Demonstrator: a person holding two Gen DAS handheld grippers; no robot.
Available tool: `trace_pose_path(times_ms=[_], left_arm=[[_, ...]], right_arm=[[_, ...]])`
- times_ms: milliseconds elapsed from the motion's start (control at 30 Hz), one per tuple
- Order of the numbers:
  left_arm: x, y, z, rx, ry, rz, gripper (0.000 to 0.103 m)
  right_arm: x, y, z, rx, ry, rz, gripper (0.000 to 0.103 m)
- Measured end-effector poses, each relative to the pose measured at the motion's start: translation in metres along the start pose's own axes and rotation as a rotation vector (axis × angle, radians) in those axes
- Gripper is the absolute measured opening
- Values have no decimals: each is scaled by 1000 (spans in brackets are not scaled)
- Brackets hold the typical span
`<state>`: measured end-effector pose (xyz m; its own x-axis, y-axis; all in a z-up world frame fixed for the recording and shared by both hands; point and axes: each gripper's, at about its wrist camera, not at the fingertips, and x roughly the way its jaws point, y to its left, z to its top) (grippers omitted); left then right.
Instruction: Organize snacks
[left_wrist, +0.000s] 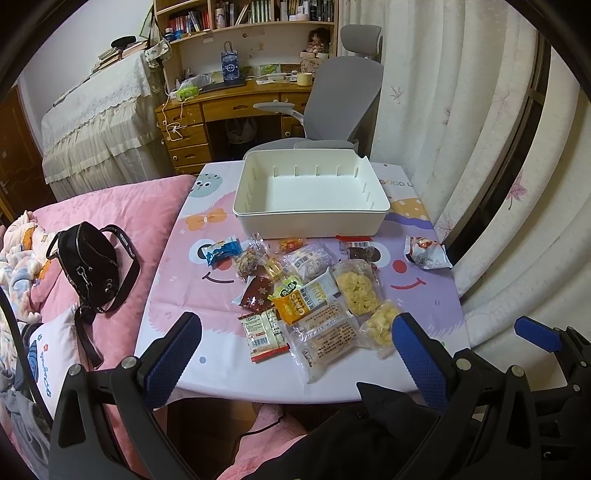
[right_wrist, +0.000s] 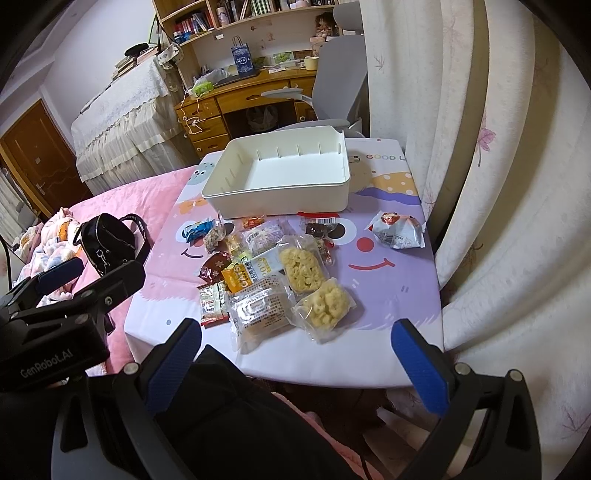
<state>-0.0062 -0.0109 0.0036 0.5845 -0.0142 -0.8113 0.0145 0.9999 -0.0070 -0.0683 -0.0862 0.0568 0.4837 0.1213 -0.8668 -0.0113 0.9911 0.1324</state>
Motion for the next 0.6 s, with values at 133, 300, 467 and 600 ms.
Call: trace_pose_path(times_ms=[133, 300, 467, 600], left_arm=[[0, 0, -1, 0, -1, 1, 102], [-1, 1, -1, -1, -1, 0, 102], [-3, -1, 0, 0, 2, -4, 102], [-6, -2, -1, -3, 9, -6, 102]], right_arm=[[0, 0, 0, -2, -2, 1, 103], [0, 0, -1, -1, -2, 2, 103], [2, -1, 0, 0, -3, 4, 103], [0, -1, -1, 0, -1, 8, 103]])
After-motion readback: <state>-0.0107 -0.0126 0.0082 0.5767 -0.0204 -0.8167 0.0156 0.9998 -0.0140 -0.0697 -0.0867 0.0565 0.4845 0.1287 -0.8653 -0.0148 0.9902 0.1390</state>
